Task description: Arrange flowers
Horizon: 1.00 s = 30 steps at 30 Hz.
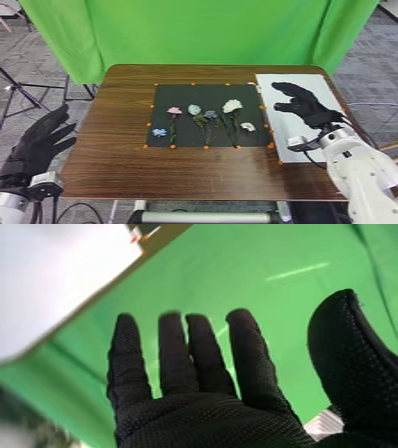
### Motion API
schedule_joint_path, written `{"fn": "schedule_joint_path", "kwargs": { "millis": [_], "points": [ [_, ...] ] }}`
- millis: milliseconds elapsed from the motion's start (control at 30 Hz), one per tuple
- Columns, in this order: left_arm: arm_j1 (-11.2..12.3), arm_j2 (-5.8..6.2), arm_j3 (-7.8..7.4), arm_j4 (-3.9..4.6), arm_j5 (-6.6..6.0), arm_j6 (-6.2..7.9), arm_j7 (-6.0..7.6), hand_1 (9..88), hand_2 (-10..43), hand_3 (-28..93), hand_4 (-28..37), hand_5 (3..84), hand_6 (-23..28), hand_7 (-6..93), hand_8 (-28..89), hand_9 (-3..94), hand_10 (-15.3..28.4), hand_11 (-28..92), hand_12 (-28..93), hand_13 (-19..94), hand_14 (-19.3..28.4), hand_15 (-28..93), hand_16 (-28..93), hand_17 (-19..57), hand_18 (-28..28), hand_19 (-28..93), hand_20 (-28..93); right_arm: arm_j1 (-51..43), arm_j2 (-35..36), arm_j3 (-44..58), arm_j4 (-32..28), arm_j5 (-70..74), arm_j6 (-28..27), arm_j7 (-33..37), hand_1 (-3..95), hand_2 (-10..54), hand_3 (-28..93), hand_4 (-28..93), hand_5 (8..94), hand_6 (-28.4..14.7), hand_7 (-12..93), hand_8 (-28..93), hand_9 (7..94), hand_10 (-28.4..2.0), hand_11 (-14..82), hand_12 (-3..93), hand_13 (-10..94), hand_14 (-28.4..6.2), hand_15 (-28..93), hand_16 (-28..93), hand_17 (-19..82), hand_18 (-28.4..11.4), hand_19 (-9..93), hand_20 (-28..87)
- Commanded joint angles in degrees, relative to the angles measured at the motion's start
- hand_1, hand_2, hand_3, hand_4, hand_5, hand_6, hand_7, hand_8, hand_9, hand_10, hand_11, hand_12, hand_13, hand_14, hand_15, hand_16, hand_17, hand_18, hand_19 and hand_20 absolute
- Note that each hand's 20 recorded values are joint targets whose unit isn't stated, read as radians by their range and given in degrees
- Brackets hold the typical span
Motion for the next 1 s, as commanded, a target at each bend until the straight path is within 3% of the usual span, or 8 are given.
{"fn": "schedule_joint_path", "kwargs": {
  "millis": [33,167,267,433,633,733,900,1000],
  "points": [
    [-0.7,1.30,1.92,-1.56,0.53,4.32,2.07,22.1,-2.2,68,-28.3,16.7,0.9,17.7,-8,11.0,7.0,5,23,9,11.9,12,5,-12.0,24.5,39,3,-1.4,-2.8,5.4,0.5,56.0,-6.9,6.5,13.0,3.8,84,-23,27.7,-1.6,12,-10,27.6,-11.2,0.2,24.6,20,-11.1,-3,38,3,-18.5,28,22],
    [-0.6,2.08,3.17,-1.88,-3.04,5.32,3.83,22.6,-3.0,65,-28.3,14.3,0.5,17.3,-8,10.1,6.3,-1,28,7,11.0,6,8,-13.9,24.1,38,2,-3.0,-4.9,5.1,-0.3,58.1,-6.2,6.1,9.4,1.8,78,-25,23.3,-2.6,7,-7,23.7,-10.3,-1.8,22.5,16,-11.5,-8,35,-1,-19.5,23,18],
    [-0.9,2.14,3.71,-2.12,-3.98,5.14,4.66,23.0,-3.8,62,-28.3,13.8,0.4,16.8,-8,10.1,6.2,-2,29,6,10.5,4,9,-15.2,23.5,36,2,-4.7,-7.3,5.4,-0.8,57.8,-6.0,6.4,7.8,0.5,76,-26,20.8,-3.7,6,-6,21.9,-10.4,-2.5,22.0,14,-11.4,-9,35,-2,-19.0,22,16],
    [0.2,2.43,2.90,-3.30,-4.48,4.66,5.38,23.4,-4.5,60,-28.3,13.7,0.3,16.3,-7,10.6,6.1,-4,30,6,10.4,2,10,-16.2,23.1,35,2,-7.1,-11.3,7.0,-2.1,54.9,-5.4,7.7,7.1,-0.1,76,-27,21.6,-3.8,6,-6,21.6,-10.7,-2.5,22.3,14,-11.5,-9,36,-4,-18.7,22,16],
    [-2.5,3.35,5.15,-1.68,-4.26,3.54,5.91,20.7,-5.9,66,-28.3,15.7,0.5,17.1,-7,12.1,6.7,-2,29,7,11.5,2,10,-15.9,22.9,35,2,-8.7,-15.2,9.1,-4.0,50.7,-4.5,7.2,8.7,-2.1,78,-26,26.9,-4.1,10,-6,27.1,-12.6,0.7,25.5,18,-11.6,-5,39,-4,-19.4,26,18],
    [-2.3,3.06,6.38,-1.61,-4.23,6.00,7.25,20.5,-6.2,68,-28.3,16.4,0.4,17.7,-8,12.5,6.8,0,29,8,10.6,4,11,-15.7,21.9,34,3,-8.6,-16.6,9.5,-4.0,49.7,-5.3,6.8,9.3,-2.3,78,-26,26.8,-4.0,10,-7,27.0,-12.6,0.4,25.7,19,-11.6,-5,40,-4,-19.3,27,17],
    [-2.8,1.35,6.86,-0.82,-4.05,5.02,6.22,20.7,-6.1,68,-28.3,16.9,0.4,18.3,-9,12.8,6.8,1,27,8,10.5,4,10,-16.3,22.9,34,3,-9.3,-16.7,10.2,-4.6,47.6,-5.8,6.6,9.8,-2.5,78,-25,26.3,-3.6,9,-7,26.5,-12.0,-0.2,25.4,18,-11.3,-6,39,-4,-19.0,25,17],
    [-4.5,1.41,6.21,-0.35,-3.02,2.45,4.18,22.5,-6.2,63,-28.3,16.7,0.2,18.2,-9,12.8,6.8,1,26,8,11.1,4,10,-16.3,23.5,34,3,-9.3,-17.3,10.3,-4.8,47.5,-6.2,6.1,10.0,-2.5,78,-25,25.9,-3.2,8,-7,26.0,-11.3,-0.8,24.7,17,-11.2,-6,38,-4,-18.7,24,16]
  ]
}}
